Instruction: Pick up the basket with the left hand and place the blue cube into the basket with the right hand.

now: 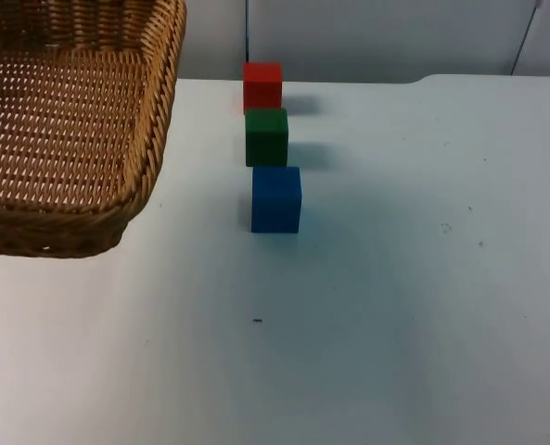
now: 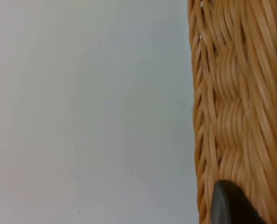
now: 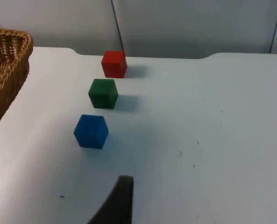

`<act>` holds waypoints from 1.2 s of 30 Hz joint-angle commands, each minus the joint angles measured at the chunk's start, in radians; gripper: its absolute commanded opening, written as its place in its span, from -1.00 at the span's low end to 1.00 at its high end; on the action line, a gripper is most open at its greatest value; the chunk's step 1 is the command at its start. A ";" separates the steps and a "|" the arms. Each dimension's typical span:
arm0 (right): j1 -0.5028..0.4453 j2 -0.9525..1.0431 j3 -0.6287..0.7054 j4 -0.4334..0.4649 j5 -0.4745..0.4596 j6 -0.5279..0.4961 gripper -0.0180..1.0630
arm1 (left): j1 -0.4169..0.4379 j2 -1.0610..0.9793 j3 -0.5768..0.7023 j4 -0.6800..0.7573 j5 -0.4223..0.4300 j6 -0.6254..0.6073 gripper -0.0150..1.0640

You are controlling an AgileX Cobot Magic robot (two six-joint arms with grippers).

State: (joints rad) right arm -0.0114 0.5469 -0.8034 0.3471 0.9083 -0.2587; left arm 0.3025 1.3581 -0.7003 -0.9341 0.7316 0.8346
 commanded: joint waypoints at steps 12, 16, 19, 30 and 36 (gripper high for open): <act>0.066 0.525 -0.232 0.199 -0.067 -0.164 0.76 | 0.004 0.038 -0.003 -0.058 0.025 0.030 -0.97; 0.282 0.688 -0.301 0.048 -0.162 -0.018 0.76 | 0.004 0.038 -0.003 -0.058 0.027 0.030 -0.97; 0.393 0.781 -0.327 -0.107 -0.189 0.143 0.76 | 0.004 0.038 -0.003 -0.058 0.029 0.030 -0.97; 0.577 1.157 -0.341 -0.263 -0.417 0.557 0.76 | 0.004 0.038 -0.003 -0.063 0.033 0.028 -0.97; 0.581 1.302 -0.374 -0.238 -0.506 0.600 0.76 | 0.004 0.038 -0.003 -0.070 0.033 0.028 -0.97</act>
State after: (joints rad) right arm 0.5646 1.8172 -1.1491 0.1019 0.4409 0.3279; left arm 0.3025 1.4038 -0.7003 -0.9648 0.7475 0.8598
